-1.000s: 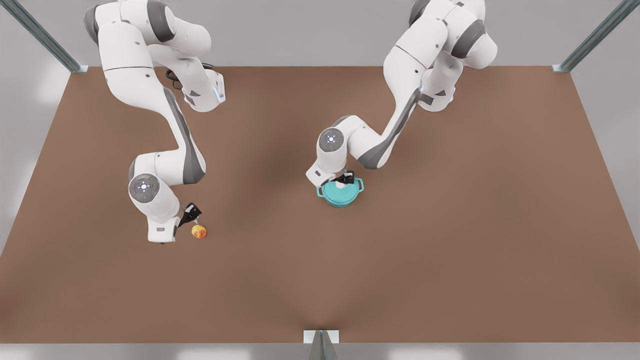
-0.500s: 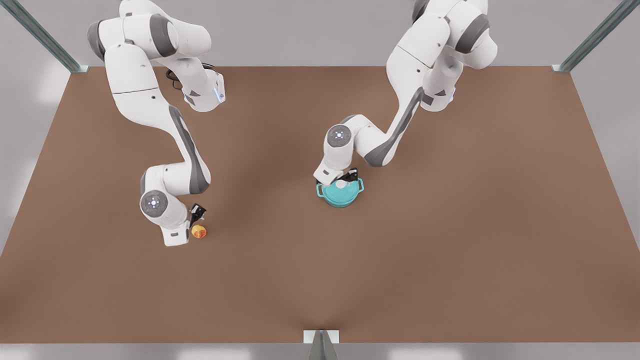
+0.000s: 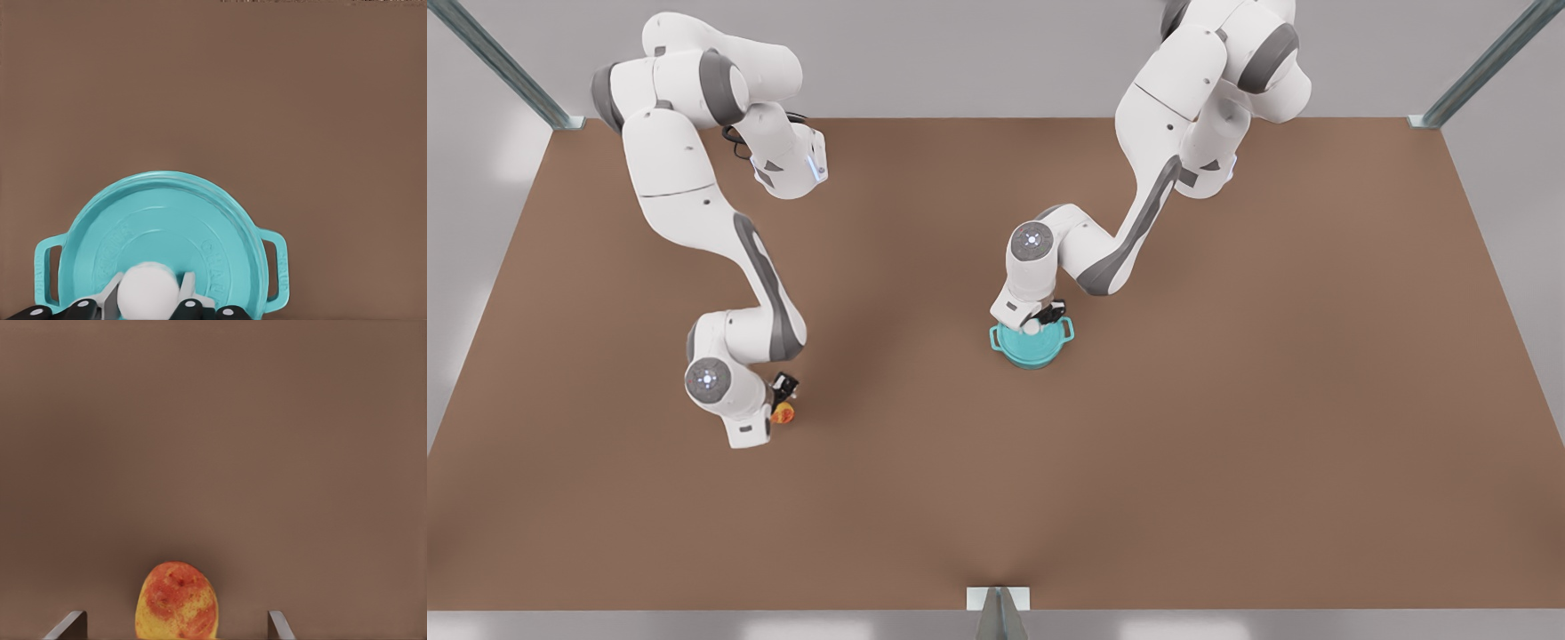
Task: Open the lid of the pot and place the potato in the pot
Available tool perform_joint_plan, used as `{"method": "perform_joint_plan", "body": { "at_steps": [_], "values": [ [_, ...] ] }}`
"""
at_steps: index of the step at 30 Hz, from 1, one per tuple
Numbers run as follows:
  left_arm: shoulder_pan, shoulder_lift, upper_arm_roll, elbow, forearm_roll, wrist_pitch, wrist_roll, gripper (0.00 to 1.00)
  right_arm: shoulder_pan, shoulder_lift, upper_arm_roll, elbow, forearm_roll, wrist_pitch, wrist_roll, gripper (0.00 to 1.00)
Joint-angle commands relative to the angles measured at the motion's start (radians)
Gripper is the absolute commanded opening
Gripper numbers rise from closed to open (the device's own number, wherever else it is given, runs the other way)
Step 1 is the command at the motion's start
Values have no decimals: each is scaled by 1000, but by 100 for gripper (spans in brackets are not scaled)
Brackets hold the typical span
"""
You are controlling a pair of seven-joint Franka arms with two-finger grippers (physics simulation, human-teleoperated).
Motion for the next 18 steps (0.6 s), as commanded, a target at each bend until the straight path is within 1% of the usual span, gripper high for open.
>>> {"method": "perform_joint_plan", "body": {
  "at_steps": [1,4,6,8,11,13,15,16,17,18],
  "values": [
    [0,-1,0,4,-6,2,-34,33,-4,13,0,15,0,9,-68,100],
    [3,0,23,56,-6,-7,-19,33,-19,25,0,31,3,9,-83,100],
    [66,7,25,125,-6,-19,48,33,-15,25,1,24,6,6,-77,100],
    [184,16,25,169,-6,-19,245,33,-10,23,4,7,34,-4,-71,100],
    [399,172,25,291,-6,-9,596,33,-10,22,9,-10,47,-5,-72,100],
    [457,252,25,349,-6,4,690,33,-10,23,11,-10,54,-5,-76,100],
    [465,281,25,360,-7,11,696,34,-13,23,11,-10,54,-5,-79,100],
    [466,296,25,361,-7,36,699,38,-13,23,11,-10,54,-5,-79,100],
    [468,296,25,361,-7,45,700,63,-13,25,11,-10,54,-5,-79,100],
    [469,296,25,361,-7,45,719,100,-15,23,11,-10,54,-5,-80,100]
  ]
}}
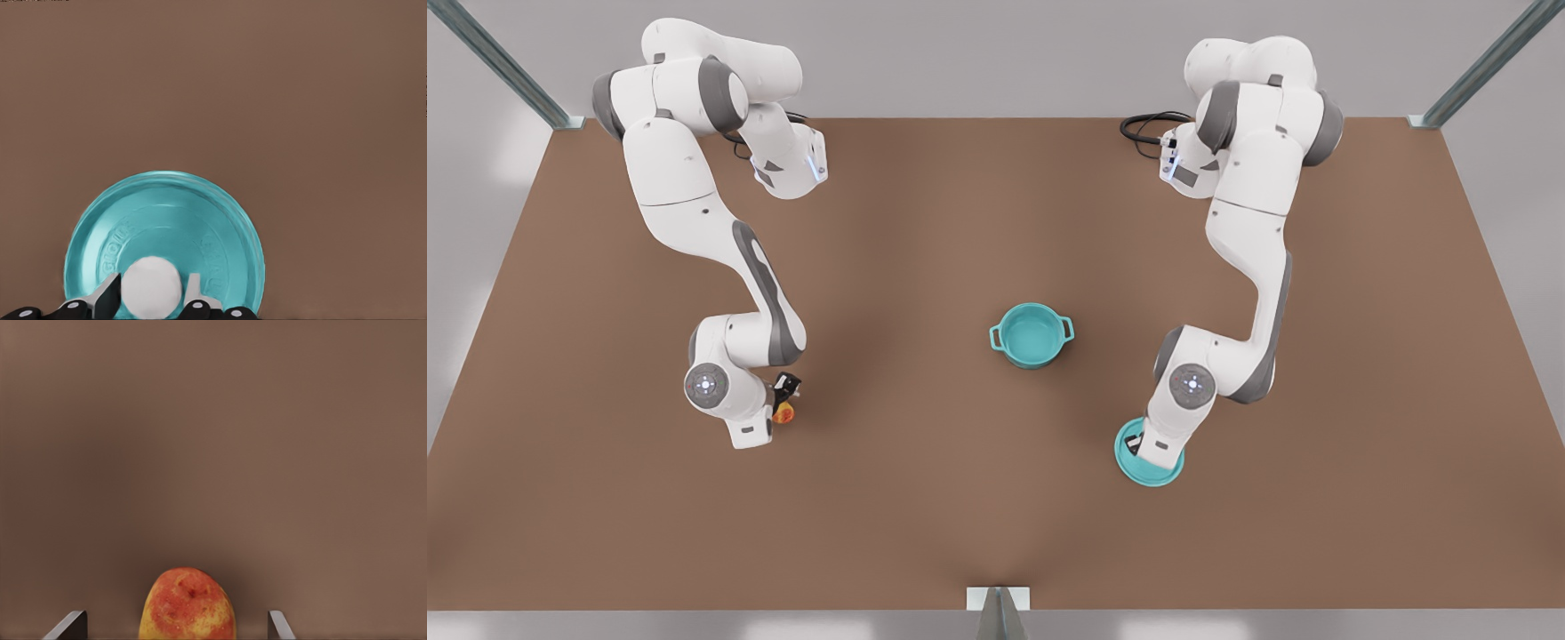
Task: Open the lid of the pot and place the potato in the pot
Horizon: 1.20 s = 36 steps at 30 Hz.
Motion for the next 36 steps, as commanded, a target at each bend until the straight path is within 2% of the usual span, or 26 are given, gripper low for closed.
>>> {"method": "perform_joint_plan", "body": {
  "at_steps": [1,3,4,5,6,7,8,10,11,12,20,27,31,36],
  "values": [
    [7,3,0,2,-2,30,444,100,-1,-1,1,0,5,-2,-34,100],
    [15,-13,0,11,-2,16,458,100,-1,-1,1,-6,5,-2,-34,100],
    [42,-74,0,17,-16,-60,459,100,-1,-1,1,-15,6,-2,-34,100],
    [84,-231,-6,22,-66,-359,491,100,-1,-1,1,-15,6,-2,-34,100],
    [153,-368,0,63,-153,-690,747,100,-1,-1,1,-15,6,-2,-34,100],
    [245,-480,2,79,-223,-846,808,100,-1,-1,1,-15,6,-2,-34,98],
    [243,-673,-5,-178,-218,-685,711,100,-1,-1,1,-15,6,-2,-34,93],
    [239,-605,-9,-30,-203,-714,725,100,-1,-1,2,-15,6,-5,-36,82],
    [237,-564,-8,54,-198,-725,726,100,-1,-1,2,-15,6,-5,-36,80],
    [237,-550,-8,63,-197,-727,723,100,-1,-1,2,-15,6,-5,-36,78],
    [217,-542,-12,62,-200,-831,659,100,1,-6,5,-15,6,-15,-37,63],
    [217,-542,-12,62,-198,-832,660,100,1,-6,7,-15,6,-22,-37,60],
    [219,-542,-11,60,-198,-832,662,100,1,-7,7,-13,6,-22,-37,52],
    [219,-542,-11,59,-197,-836,665,100,4,-29,10,-9,6,-58,-31,50]
  ]
}}
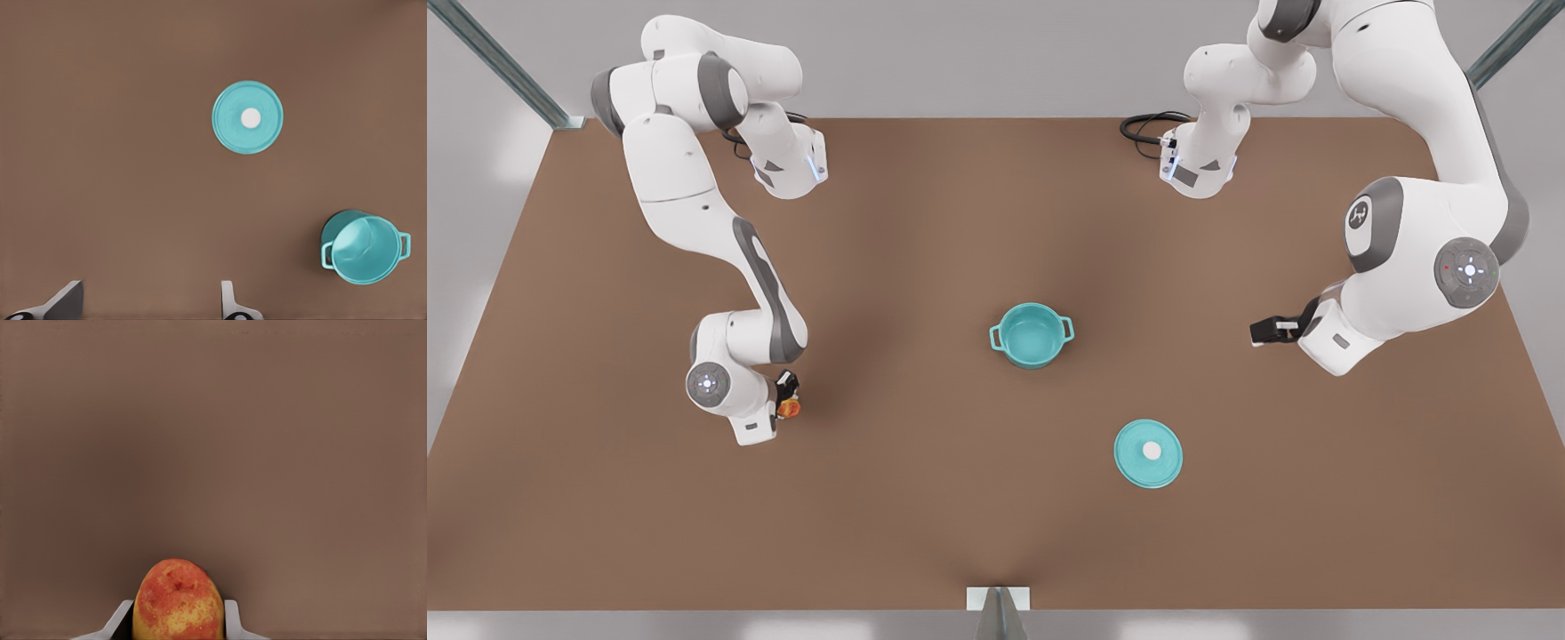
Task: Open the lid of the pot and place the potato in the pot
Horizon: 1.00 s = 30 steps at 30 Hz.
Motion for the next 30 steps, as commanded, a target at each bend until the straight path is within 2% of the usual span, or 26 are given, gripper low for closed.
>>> {"method": "perform_joint_plan", "body": {
  "at_steps": [1,4,7,11,13,19,24,30],
  "values": [
    [0,-1,0,0,1,-9,86,100,1,-12,3,2,-4,-25,4,50],
    [2,-1,0,0,1,-9,86,100,1,-50,21,10,-4,-68,13,50],
    [8,-1,0,-3,0,-9,87,100,7,-107,95,25,-7,-126,108,50],
    [11,-1,3,-6,0,-11,93,100,101,-168,108,27,-11,-174,284,50],
    [11,-1,3,-6,0,-11,93,100,101,-190,199,35,-13,-186,432,50],
    [11,-1,3,-6,0,-11,93,100,102,-193,385,96,-16,-248,749,50],
    [11,-1,3,-6,0,-11,93,100,242,-184,398,154,-16,-248,1018,50],
    [9,-1,3,-7,0,-11,92,100,340,23,397,415,-17,-231,1137,51]
  ]
}}
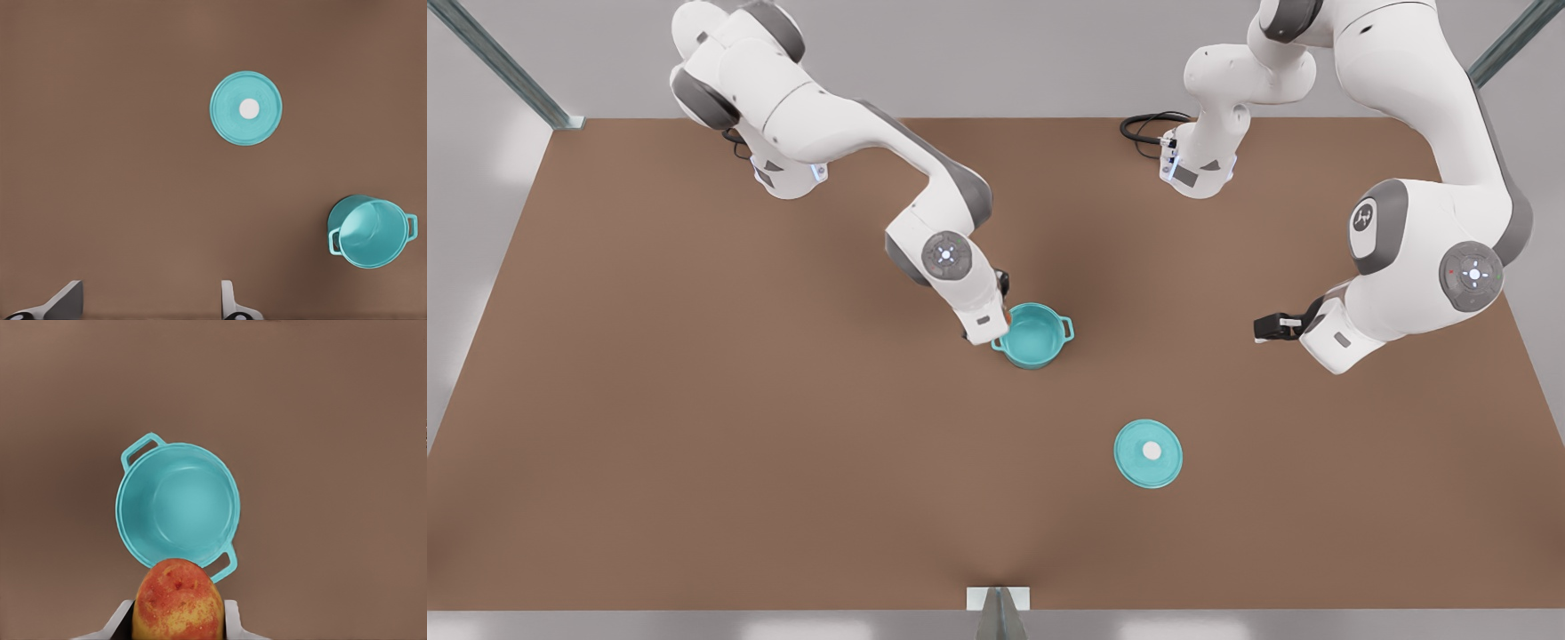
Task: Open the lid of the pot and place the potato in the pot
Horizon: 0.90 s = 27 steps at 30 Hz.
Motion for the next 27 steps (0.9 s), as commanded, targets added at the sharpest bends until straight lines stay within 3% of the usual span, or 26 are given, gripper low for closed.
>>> {"method": "perform_joint_plan", "body": {
  "at_steps": [1,7,27],
  "values": [
    [-1,-1,-1,0,1,-1,17,100,9,46,0,59,-6,10,532,51],
    [-1,-1,-1,0,1,-1,17,100,67,143,-5,162,0,165,572,51],
    [-3,0,-1,-1,1,-1,17,100,150,262,-17,113,-158,190,693,52]
  ]
}}
